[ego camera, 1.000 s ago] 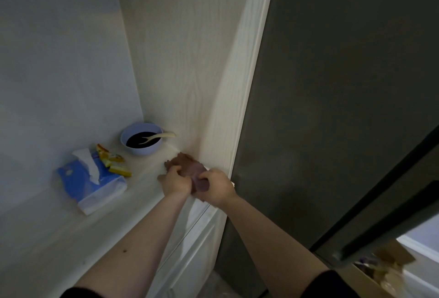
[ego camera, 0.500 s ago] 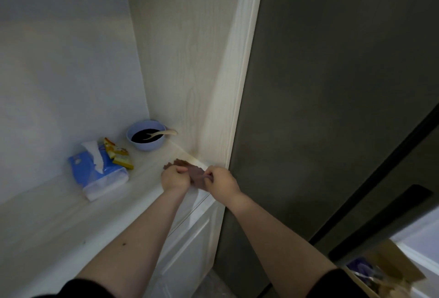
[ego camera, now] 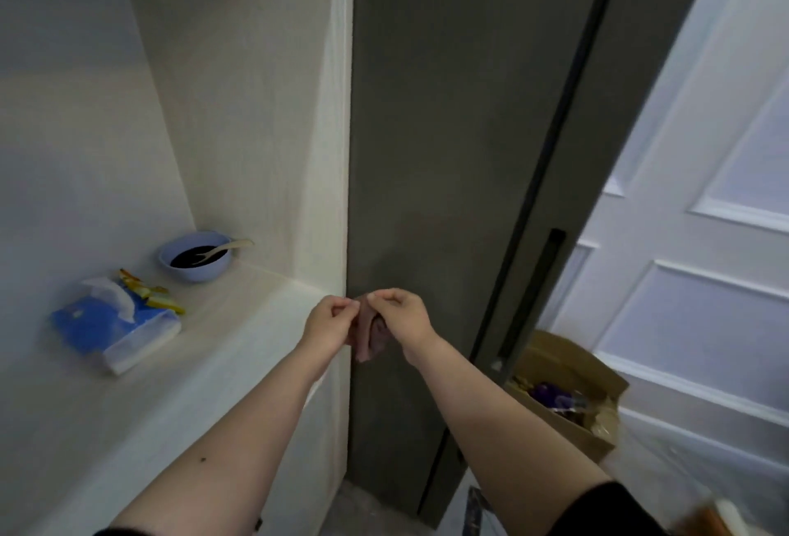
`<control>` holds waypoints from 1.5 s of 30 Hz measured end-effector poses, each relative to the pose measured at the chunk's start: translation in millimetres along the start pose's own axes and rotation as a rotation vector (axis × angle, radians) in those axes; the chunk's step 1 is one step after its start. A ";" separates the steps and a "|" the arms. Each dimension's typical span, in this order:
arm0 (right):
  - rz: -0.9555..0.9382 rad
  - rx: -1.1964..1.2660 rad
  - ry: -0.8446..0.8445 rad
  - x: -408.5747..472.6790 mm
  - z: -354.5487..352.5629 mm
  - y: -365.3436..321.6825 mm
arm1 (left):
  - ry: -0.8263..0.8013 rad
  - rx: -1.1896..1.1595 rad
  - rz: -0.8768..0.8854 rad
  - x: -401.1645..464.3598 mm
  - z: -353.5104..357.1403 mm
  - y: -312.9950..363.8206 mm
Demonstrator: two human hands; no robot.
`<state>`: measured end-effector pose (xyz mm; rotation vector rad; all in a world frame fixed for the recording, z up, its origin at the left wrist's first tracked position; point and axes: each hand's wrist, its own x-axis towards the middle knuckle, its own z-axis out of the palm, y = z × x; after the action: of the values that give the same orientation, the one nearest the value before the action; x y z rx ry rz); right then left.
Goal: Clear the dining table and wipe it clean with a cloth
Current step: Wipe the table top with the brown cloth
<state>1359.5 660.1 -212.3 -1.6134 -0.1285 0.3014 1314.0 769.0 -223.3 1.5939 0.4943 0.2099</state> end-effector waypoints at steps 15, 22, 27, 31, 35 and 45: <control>0.232 0.194 0.367 -205.9 -145.5 28.0 | -0.597 0.156 0.019 -156.8 113.3 -16.4; 0.211 0.142 0.664 -309.0 -251.7 37.0 | -0.643 0.235 0.139 -247.1 218.7 -10.4; 0.168 0.132 0.830 -390.6 -325.9 45.8 | -0.753 0.259 0.243 -332.0 291.5 3.6; 0.182 0.072 0.946 -469.3 -387.9 55.5 | -0.868 0.232 0.275 -419.9 350.3 14.3; 0.253 -0.057 0.841 -555.5 -446.6 65.1 | -1.003 0.226 0.276 -506.9 407.5 13.9; 0.356 -0.010 0.943 -719.4 -542.3 101.1 | -1.180 0.315 0.304 -649.6 512.3 -8.8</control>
<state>807.5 -58.9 -208.5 -1.6335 0.8801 -0.2129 953.3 25.9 -175.5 1.7851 -0.6593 -0.5982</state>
